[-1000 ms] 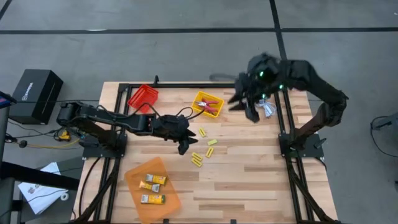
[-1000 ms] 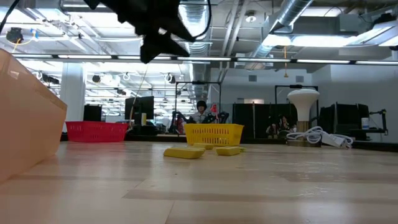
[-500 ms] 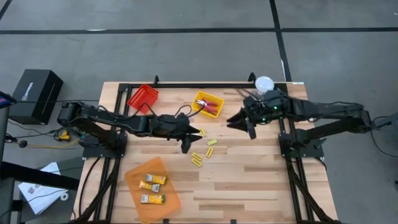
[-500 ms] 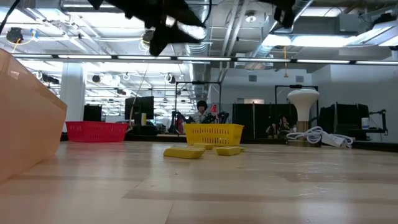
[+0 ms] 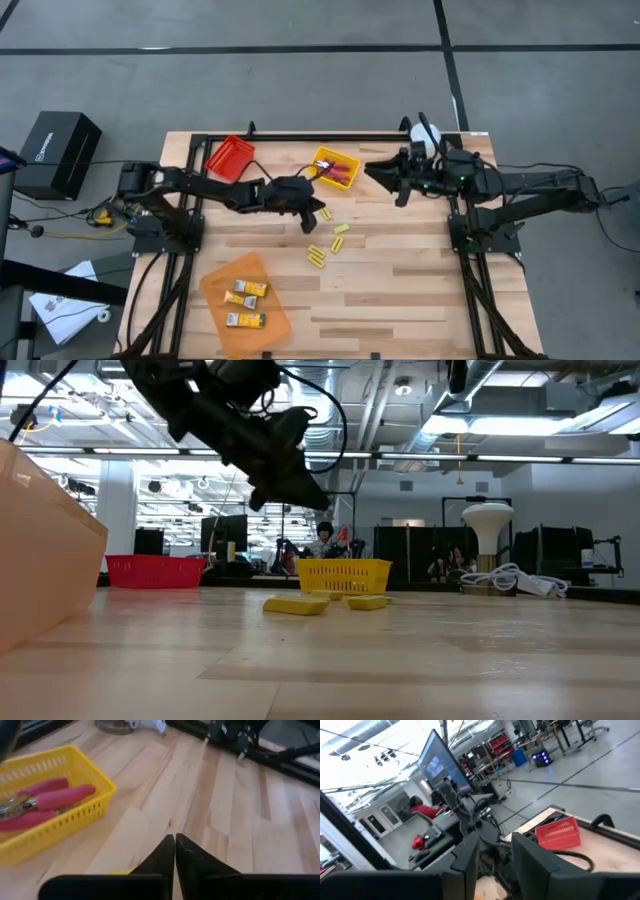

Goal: Pick & Place School Supplies
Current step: Put the yellow eraser into the red bin

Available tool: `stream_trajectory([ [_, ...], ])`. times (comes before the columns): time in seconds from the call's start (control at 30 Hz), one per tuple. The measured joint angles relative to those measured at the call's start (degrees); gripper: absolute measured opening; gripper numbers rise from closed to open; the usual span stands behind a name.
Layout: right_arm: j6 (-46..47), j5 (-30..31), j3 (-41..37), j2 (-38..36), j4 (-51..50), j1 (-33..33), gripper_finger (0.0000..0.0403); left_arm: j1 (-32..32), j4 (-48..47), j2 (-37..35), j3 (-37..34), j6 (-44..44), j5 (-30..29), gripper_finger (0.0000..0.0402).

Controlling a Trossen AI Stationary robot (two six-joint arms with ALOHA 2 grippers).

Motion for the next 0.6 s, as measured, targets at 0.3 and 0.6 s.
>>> stream_trajectory([
  [0.3,-3.9,0.7,0.0,0.0,0.2,0.1,0.0043,-0.4,4.4,7.4,-0.1,-0.1,5.4,0.0001],
  [0.6,-4.4,-5.0,0.0,0.0,-0.2,-0.1,0.0003,-0.5,6.4,11.5,0.0,-0.2,3.5,0.0001],
])
